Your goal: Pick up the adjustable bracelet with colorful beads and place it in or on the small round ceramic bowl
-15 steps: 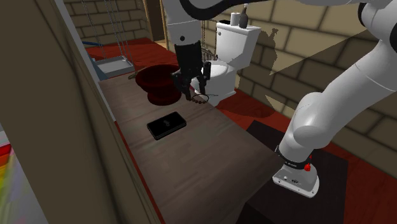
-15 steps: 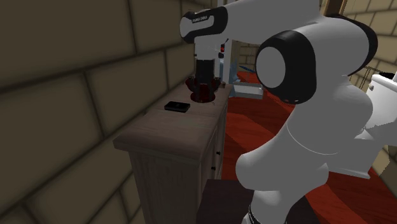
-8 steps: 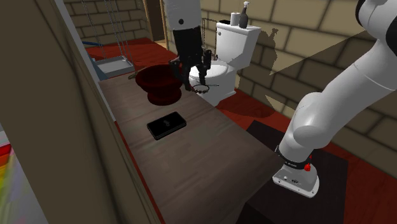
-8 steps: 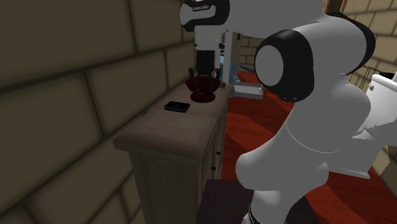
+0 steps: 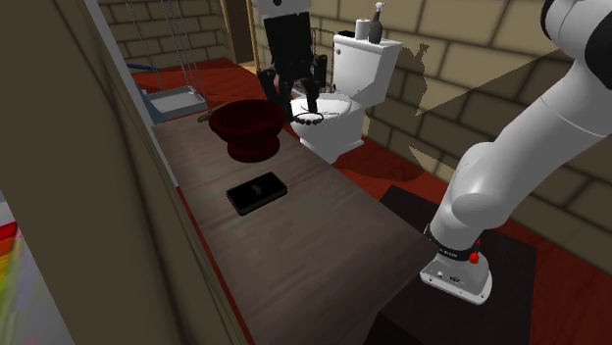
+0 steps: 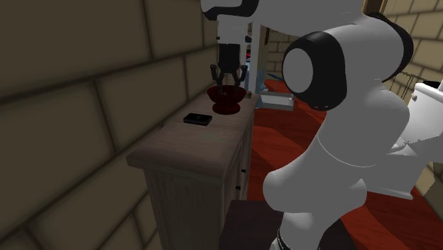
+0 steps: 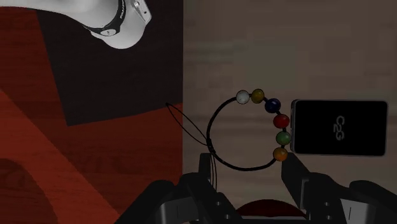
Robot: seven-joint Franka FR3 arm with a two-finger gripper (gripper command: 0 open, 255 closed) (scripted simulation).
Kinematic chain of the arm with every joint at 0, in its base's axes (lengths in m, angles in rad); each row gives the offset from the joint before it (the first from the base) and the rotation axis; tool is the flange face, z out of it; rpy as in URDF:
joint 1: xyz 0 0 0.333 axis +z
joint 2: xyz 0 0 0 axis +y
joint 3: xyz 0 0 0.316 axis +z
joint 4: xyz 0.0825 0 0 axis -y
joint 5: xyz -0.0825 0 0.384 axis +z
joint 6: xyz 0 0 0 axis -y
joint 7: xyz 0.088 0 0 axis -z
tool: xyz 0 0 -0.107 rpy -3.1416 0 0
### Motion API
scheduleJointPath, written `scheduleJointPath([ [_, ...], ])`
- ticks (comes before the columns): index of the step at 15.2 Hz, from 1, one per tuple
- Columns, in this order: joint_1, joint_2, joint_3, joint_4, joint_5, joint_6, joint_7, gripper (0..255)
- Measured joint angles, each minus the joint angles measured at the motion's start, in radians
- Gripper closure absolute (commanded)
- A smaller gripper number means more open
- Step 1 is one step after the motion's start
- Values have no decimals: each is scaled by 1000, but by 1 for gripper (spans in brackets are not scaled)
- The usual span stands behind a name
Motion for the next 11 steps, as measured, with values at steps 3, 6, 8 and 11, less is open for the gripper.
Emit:
scheduleJointPath([
  [3, -1, 16, 0, 57, -3, -41, 8, 255],
  [6, -3, 45, 3, 113, -11, -68, 15, 255],
  [8, -9, 112, 6, 184, -32, -76, 15, 255],
  [11, -11, 235, 19, 308, -72, -84, 26, 255],
])
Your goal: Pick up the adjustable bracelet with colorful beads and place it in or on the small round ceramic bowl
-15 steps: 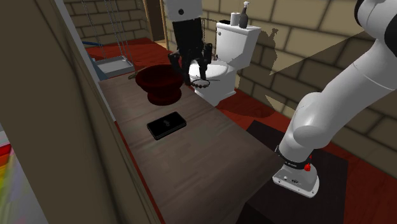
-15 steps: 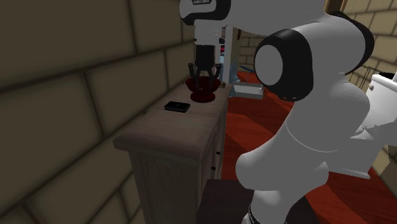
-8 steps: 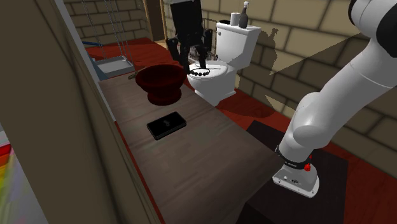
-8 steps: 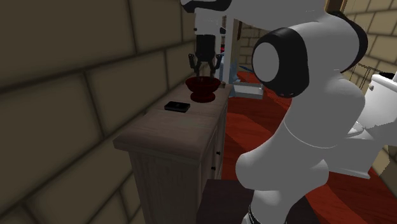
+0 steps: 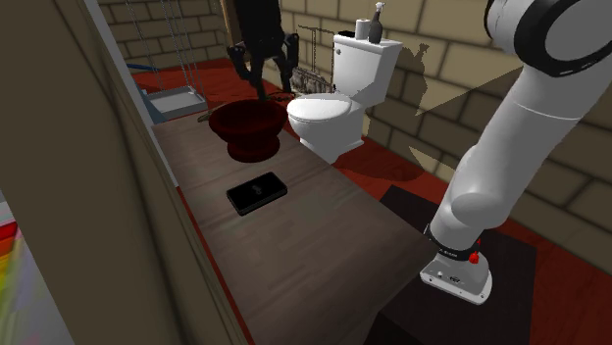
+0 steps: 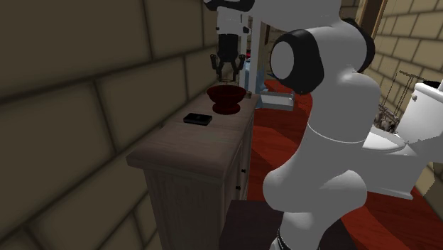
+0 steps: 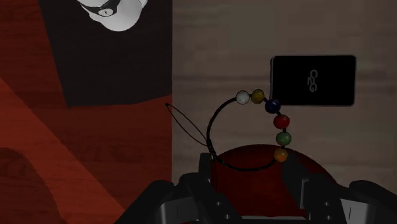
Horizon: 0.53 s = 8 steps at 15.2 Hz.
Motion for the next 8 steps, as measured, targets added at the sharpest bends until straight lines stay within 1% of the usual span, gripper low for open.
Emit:
scheduleJointPath([
  [2, 4, 89, 8, 100, -30, -16, 10, 255],
  [3, 11, 152, 13, 186, -52, -43, 19, 255],
  [5, 28, 257, 21, 322, -88, -79, 33, 255],
  [7, 56, 379, 23, 487, -134, -128, 40, 255],
  [8, 60, 403, 21, 511, -142, -131, 38, 255],
])
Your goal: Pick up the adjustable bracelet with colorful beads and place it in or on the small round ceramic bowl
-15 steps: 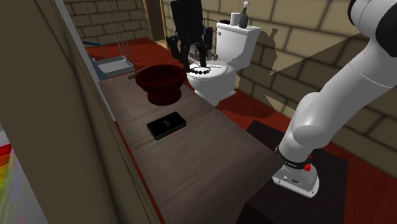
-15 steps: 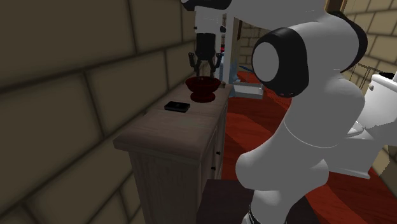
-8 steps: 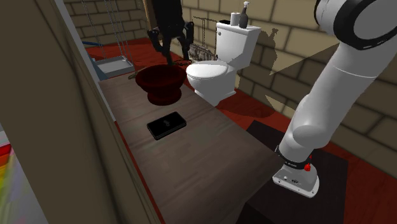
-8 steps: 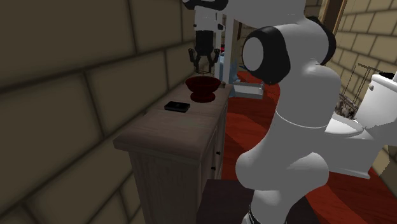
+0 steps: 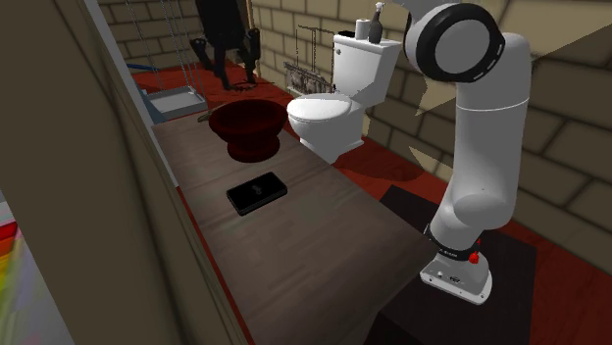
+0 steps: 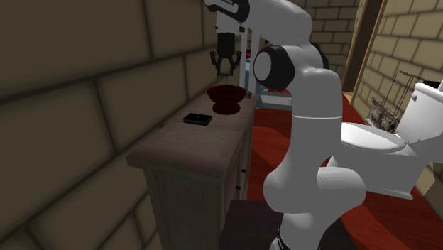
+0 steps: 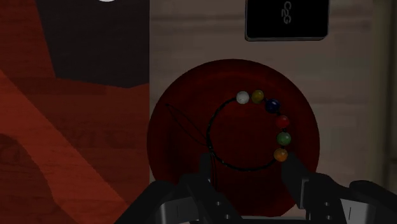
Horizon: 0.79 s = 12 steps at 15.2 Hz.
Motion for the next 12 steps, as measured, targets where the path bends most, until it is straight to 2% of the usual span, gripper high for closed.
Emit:
scheduleJointPath([
  [2, -3, 6, -3, -13, -2, 19, -6, 255],
  [12, -43, -90, -9, -291, 30, 203, -35, 255],
])
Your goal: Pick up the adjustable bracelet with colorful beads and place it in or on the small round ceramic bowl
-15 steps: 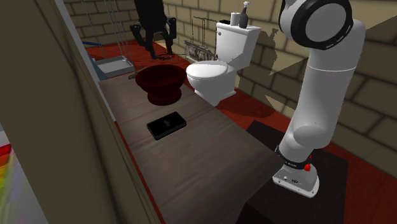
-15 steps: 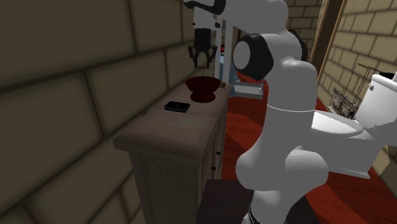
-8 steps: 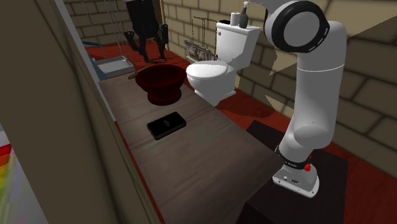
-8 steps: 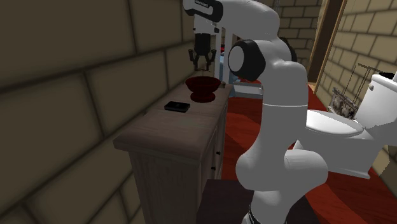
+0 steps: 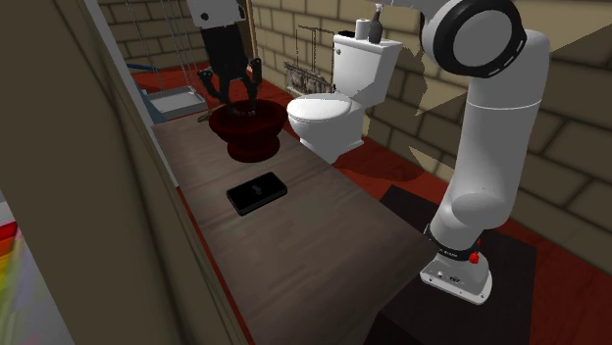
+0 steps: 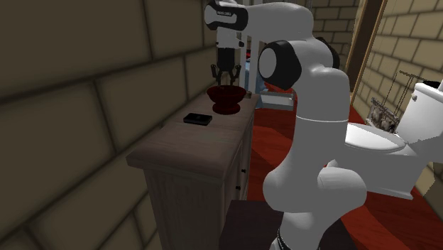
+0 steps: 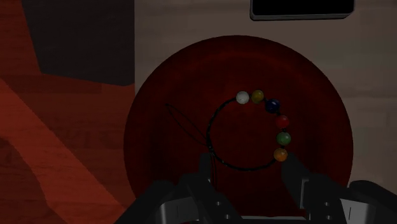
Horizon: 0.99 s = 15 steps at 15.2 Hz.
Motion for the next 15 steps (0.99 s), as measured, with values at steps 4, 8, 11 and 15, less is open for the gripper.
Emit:
scheduleJointPath([
  [4, -4, -14, -1, -49, 4, 36, -4, 255],
  [8, -5, -15, -1, -52, 5, 38, -4, 0],
  [11, -5, -15, -1, -52, 5, 38, -4, 0],
  [15, -2, -3, -1, -20, 1, 18, -2, 0],
])
